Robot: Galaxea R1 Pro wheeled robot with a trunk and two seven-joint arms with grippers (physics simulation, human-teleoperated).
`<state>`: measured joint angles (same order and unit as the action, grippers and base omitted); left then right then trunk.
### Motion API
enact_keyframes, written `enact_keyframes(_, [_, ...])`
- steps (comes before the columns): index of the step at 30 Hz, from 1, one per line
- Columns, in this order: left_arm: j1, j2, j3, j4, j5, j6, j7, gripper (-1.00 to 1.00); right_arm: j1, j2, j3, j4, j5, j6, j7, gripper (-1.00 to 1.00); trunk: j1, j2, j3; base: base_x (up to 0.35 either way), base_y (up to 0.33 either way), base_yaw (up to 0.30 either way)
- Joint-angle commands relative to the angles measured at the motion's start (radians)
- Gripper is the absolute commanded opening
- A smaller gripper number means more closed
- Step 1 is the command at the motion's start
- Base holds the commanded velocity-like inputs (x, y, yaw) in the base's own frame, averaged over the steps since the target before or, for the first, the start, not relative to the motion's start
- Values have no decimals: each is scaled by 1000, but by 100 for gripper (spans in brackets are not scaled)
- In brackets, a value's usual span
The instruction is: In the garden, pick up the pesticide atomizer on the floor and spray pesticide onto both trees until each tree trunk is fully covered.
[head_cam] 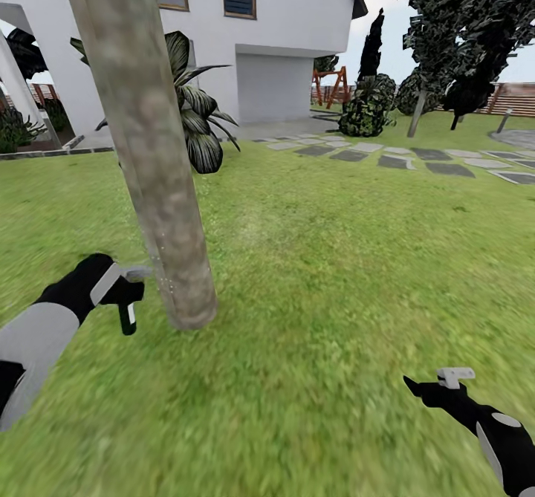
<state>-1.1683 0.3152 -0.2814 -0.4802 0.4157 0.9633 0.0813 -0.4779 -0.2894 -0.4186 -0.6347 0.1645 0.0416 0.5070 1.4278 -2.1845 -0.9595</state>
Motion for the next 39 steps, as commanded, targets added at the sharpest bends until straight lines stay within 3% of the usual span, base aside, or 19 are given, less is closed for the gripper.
enact_keyframes(1, [15,1,-7,-2,10,-6,8,-100,-1,1,-6,-2,9,4,8,100,0,0,-1,0,0,0])
enact_keyframes(3, [26,4,15,-10,7,-17,-49,-100,-1,1,-6,-2,9,4,8,100,0,0,-1,0,0,0])
enact_keyframes(4, [18,14,41,-13,2,-12,-111,-100,-1,1,-6,-2,9,4,8,100,0,0,-1,0,0,0])
enact_keyframes(5, [10,27,50,-16,1,-8,-130,-100,-1,1,-6,-2,9,4,8,100,0,0,-1,0,0,0])
enact_keyframes(9, [-148,44,58,-8,-8,42,-149,-100,-1,1,-6,-2,9,4,8,100,0,0,-1,0,0,0])
enact_keyframes(13, [-214,45,52,-4,-10,49,-148,-100,-1,1,-6,-1,9,4,7,100,0,0,-1,0,0,0])
enact_keyframes(16, [-200,45,49,-2,-9,46,-148,-100,-1,1,-6,1,9,4,7,100,0,0,-1,0,0,0])
enact_keyframes(19, [-107,44,49,-2,-7,37,-151,-100,-1,1,-6,1,9,4,7,100,0,0,-1,0,0,0])
enact_keyframes(22, [-53,42,50,-2,-6,33,-153,-100,-1,2,-5,1,9,4,7,100,0,0,-1,0,0,0])
enact_keyframes(25, [-60,44,54,-12,-8,40,-152,-100,-1,2,-5,1,9,4,8,100,0,0,-1,0,0,0])
enact_keyframes(26, [-76,44,55,-16,-8,44,-151,-100,-1,2,-5,1,9,4,7,100,0,0,-1,0,0,0])
enact_keyframes(29, [-232,44,53,-4,-9,50,-150,-100,-1,2,-6,1,9,4,7,100,0,0,-1,0,0,0])
enact_keyframes(32, [-319,42,50,0,-9,61,-149,-100,-1,1,-6,1,9,4,7,100,0,0,-1,0,0,0])
enact_keyframes(36, [-310,40,48,1,-9,63,-149,-100,-1,1,-6,1,9,4,7,100,0,0,-1,0,0,0])
enact_keyframes(39, [-190,37,52,6,-7,57,-151,-100,-1,1,-6,1,9,4,7,100,0,0,-1,0,0,0])
